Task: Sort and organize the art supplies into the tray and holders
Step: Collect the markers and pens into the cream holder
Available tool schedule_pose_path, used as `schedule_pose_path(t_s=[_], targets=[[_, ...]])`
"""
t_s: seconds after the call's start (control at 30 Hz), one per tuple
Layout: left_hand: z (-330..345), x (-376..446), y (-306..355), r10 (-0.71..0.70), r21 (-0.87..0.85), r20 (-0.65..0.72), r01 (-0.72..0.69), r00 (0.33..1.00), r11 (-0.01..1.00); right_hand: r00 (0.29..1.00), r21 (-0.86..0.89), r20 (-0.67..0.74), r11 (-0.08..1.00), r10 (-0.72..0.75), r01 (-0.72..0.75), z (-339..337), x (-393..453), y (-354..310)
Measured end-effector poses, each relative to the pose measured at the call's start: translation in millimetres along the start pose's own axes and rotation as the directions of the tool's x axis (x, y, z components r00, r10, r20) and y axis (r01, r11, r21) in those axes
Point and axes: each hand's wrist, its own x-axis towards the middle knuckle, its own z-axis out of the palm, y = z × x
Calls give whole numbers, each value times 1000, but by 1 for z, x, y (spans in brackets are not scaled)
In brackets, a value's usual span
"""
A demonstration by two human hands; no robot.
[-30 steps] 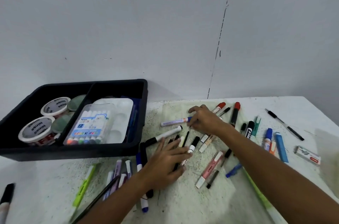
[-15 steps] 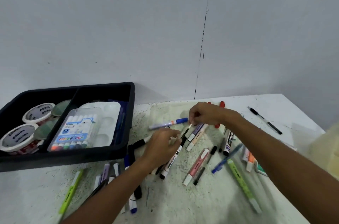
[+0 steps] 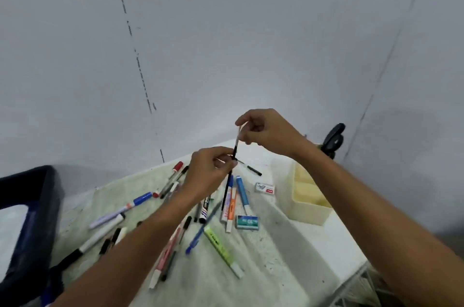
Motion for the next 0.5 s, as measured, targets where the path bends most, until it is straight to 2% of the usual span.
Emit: schedule_pose_path(t_s=[0.17, 0.27, 0.37, 0.5], targets=[[52, 25, 52, 155, -144, 55, -146, 986, 979, 975, 109, -221, 994, 11, 13, -59, -43, 7], [77, 33, 77, 239, -220, 64, -220, 969, 950, 942, 119, -337, 992, 1, 41, -82, -57, 8], [94, 39, 89, 274, -249, 49, -254, 960, 935, 872, 75, -488, 994, -34, 81, -100, -65, 7], [111, 40, 66, 255, -168, 86, -238, 963, 957, 734, -47, -665, 989, -134, 138, -123, -72, 8]])
